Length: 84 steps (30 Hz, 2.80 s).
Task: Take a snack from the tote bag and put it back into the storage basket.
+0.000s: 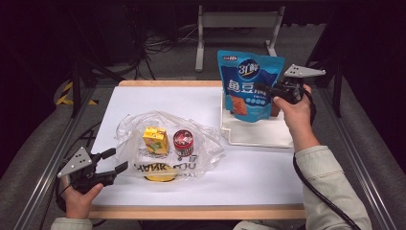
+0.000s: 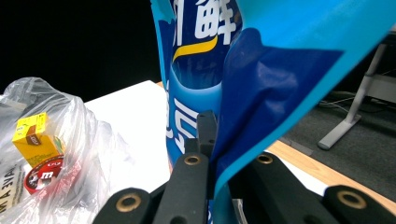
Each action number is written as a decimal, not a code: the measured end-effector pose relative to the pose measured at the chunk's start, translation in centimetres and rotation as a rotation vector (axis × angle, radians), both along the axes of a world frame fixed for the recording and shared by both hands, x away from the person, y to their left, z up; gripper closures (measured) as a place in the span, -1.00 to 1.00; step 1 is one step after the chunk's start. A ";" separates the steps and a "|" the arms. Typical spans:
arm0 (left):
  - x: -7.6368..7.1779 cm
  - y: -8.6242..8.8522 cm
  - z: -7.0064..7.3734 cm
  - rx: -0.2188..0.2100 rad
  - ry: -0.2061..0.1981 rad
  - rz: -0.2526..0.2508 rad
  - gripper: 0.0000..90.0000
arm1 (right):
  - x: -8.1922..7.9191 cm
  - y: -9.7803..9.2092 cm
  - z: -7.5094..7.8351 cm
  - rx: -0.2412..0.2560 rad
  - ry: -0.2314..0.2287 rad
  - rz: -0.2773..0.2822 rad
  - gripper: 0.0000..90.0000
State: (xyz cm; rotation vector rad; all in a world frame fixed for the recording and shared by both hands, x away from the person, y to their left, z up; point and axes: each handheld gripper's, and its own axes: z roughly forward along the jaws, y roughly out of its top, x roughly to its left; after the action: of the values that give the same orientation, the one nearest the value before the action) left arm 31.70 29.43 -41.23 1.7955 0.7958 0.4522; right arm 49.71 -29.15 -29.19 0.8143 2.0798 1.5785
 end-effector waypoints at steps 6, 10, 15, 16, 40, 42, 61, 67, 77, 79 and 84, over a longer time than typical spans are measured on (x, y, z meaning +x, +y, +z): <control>-0.3 0.1 0.0 0.005 0.002 0.007 -0.34 | 0.6 0.2 -0.7 -0.008 0.001 0.018 0.97; -0.4 0.2 0.0 0.002 0.001 0.013 -0.34 | 0.9 0.3 -1.2 -0.001 0.011 0.020 0.97; -0.6 0.3 0.0 -0.004 0.004 0.018 -0.34 | 1.2 0.5 -1.9 -0.009 0.015 0.028 0.97; -0.6 0.3 0.0 -0.001 0.003 0.017 -0.34 | 1.3 0.5 -1.9 -0.010 0.016 0.027 0.97; -0.5 0.2 -0.1 0.001 0.007 0.014 -0.35 | 2.4 0.4 -3.9 -0.023 0.019 0.044 0.97; -0.5 0.2 -0.1 0.003 0.005 0.014 -0.35 | 2.5 0.3 -4.0 -0.032 0.015 0.045 0.97; -0.4 0.1 -0.1 0.001 0.005 0.012 -0.35 | 3.3 -0.8 -4.3 -0.088 -0.025 0.061 0.92; -0.2 0.0 0.0 0.010 0.000 0.001 -0.35 | 3.4 -1.2 -4.5 -0.128 -0.036 0.055 0.89; -0.1 -0.1 0.0 0.009 0.000 -0.002 -0.35 | 3.4 -1.3 -5.0 -0.139 -0.043 0.058 0.91; -0.1 -0.2 0.0 0.006 -0.002 0.000 -0.35 | 3.5 -1.5 -5.2 -0.134 -0.050 0.065 0.91; -0.1 -0.2 0.0 0.009 -0.001 -0.003 -0.35 | 3.6 -1.6 -5.3 -0.159 -0.078 0.062 0.88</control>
State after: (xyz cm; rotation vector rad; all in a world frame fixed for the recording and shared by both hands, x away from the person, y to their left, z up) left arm 31.59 29.26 -41.21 1.8046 0.7915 0.4551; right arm 53.27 -30.73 -34.47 0.6287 2.1600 1.4293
